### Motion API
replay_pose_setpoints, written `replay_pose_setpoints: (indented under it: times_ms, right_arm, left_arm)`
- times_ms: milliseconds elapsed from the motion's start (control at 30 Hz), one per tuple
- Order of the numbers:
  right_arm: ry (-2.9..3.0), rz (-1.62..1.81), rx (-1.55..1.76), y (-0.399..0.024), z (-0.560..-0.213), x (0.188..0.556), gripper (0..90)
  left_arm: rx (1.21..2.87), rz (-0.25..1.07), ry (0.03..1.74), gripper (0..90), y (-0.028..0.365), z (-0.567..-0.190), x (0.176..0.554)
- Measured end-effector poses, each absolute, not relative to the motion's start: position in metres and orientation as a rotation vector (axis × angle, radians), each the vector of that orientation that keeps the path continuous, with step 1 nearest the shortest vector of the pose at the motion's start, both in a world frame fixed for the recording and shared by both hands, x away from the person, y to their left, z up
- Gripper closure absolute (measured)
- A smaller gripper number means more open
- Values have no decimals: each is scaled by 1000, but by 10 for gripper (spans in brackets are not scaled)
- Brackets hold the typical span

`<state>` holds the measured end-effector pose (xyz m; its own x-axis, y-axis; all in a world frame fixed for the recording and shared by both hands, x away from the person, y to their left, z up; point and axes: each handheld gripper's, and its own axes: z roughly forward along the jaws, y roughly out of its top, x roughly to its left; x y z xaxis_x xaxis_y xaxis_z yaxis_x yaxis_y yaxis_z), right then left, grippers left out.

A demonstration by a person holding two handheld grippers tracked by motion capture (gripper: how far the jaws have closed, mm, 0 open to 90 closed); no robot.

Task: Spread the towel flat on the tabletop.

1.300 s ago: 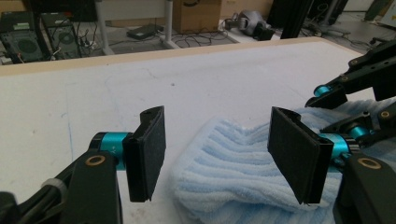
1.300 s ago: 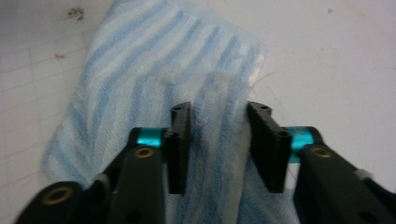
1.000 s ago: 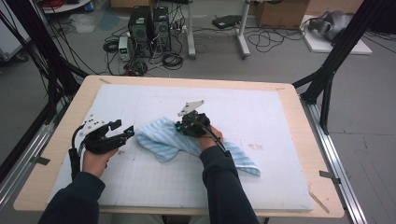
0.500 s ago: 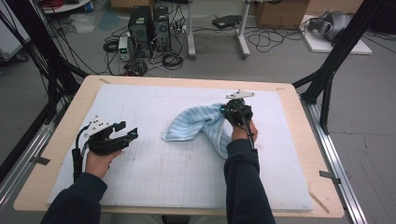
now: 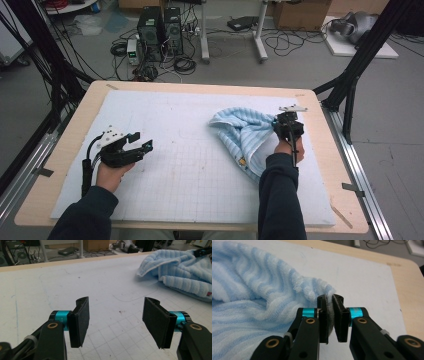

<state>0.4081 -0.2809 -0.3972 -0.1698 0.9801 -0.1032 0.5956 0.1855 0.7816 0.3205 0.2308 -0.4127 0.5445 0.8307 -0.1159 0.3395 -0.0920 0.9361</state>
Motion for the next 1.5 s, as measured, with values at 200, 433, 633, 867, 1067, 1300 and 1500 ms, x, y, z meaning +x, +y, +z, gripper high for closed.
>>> replay_pose_setpoints:
  times_ms: [200,433,633,867,1067,1300,1500]
  right_arm:
    - [1863,916,1396,-281,-389,399,548]
    - [2110,1069,1143,-227,-380,391,448]
    - [2316,1007,1018,-184,-397,391,396]
    - [2400,824,1120,-163,-428,404,417]
    - [2445,957,1227,-163,-434,404,687]
    - [2559,1106,1112,-145,-432,390,732]
    - [2668,1284,919,-106,-424,374,732]
  left_arm:
    - [1666,554,993,387,231,-412,320]
    - [1652,550,1003,388,232,-418,316]
    - [1651,555,990,386,233,-419,313]
    - [1644,558,1000,381,238,-420,312]
    - [1632,560,1010,381,242,-420,312]
    - [1612,561,1019,381,244,-419,311]
    - [1606,565,1022,382,248,-419,311]
